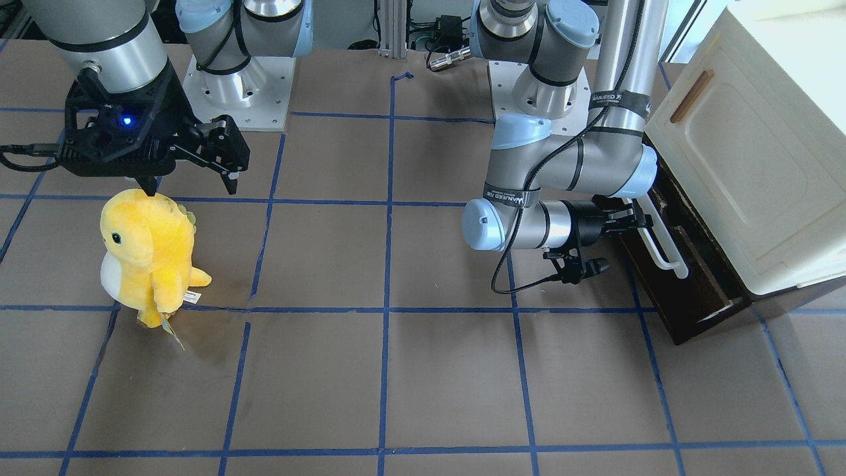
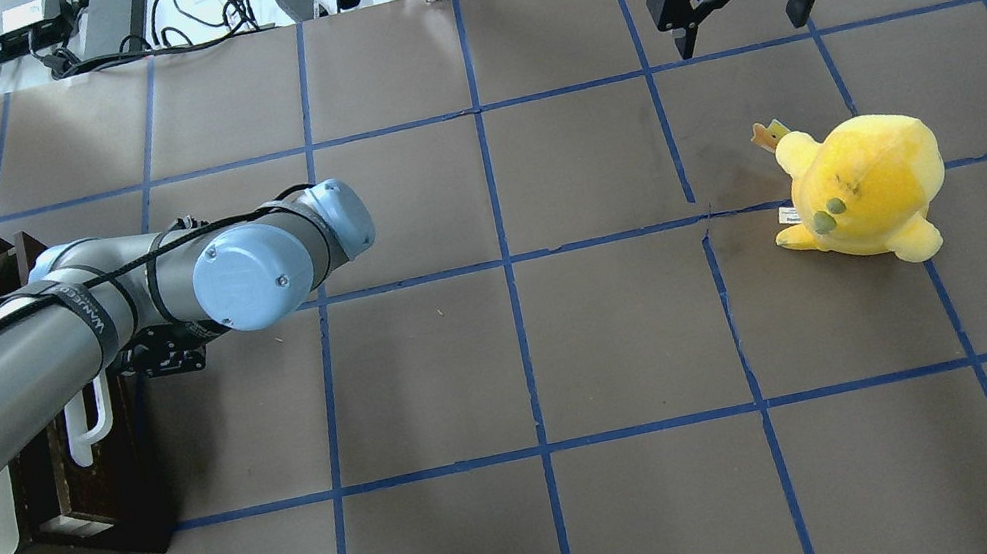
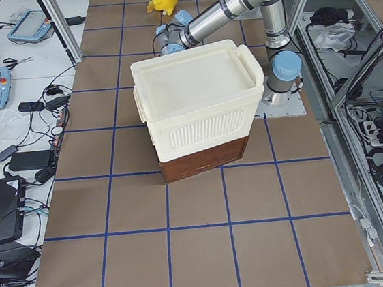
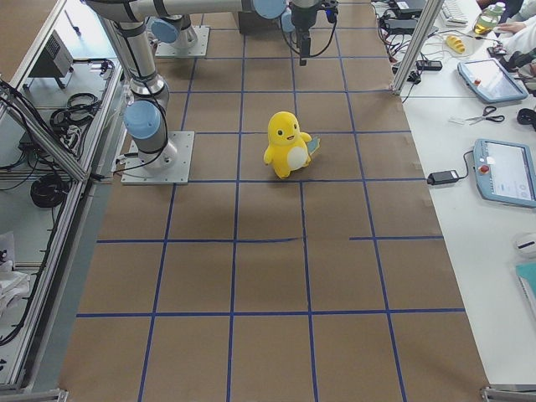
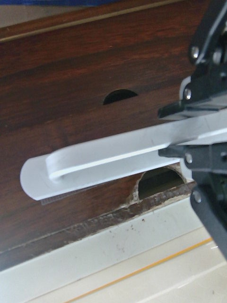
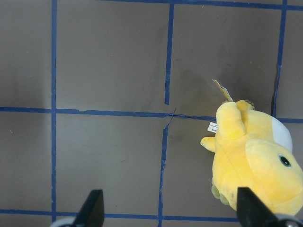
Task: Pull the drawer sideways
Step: 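Pull the handle with the left gripper, sliding the drawer out of the cabinet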
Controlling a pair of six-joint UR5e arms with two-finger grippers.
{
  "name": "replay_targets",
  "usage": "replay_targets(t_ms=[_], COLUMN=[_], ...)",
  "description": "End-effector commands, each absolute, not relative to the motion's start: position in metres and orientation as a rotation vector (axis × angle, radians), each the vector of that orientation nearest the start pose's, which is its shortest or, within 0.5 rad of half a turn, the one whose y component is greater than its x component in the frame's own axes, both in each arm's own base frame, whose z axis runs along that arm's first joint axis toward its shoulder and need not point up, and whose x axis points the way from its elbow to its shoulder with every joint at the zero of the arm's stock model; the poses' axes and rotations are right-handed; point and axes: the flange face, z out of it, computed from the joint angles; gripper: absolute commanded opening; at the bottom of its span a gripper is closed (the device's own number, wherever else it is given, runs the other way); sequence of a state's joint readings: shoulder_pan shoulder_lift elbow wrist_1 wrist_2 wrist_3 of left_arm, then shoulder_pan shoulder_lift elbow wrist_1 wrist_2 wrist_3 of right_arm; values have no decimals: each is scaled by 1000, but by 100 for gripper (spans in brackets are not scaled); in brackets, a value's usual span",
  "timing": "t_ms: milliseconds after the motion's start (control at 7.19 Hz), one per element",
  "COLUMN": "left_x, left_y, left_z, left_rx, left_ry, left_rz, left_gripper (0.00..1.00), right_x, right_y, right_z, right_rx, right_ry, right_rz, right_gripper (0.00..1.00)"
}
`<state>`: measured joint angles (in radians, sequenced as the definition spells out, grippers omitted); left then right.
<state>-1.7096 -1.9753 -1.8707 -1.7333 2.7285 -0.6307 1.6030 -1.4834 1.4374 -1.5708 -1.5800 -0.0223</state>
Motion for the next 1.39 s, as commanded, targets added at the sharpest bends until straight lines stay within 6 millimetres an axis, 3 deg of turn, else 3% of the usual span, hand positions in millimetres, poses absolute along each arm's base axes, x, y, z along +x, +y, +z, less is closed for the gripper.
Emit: replay_targets(t_ms=[0, 1252], left_x=[-118, -158], left_y=[-489, -495], left_z=[198, 213], left_rx=[99, 127], left_ry=[1844, 1882], left_rz=[312, 260], left_gripper=[27, 27], right_x=[149, 149], right_y=[-529, -529], right_z=[509, 509], right_rx=[-84, -84], right_ry=[3149, 3149], right_rz=[-73, -73], right_gripper=[100, 100])
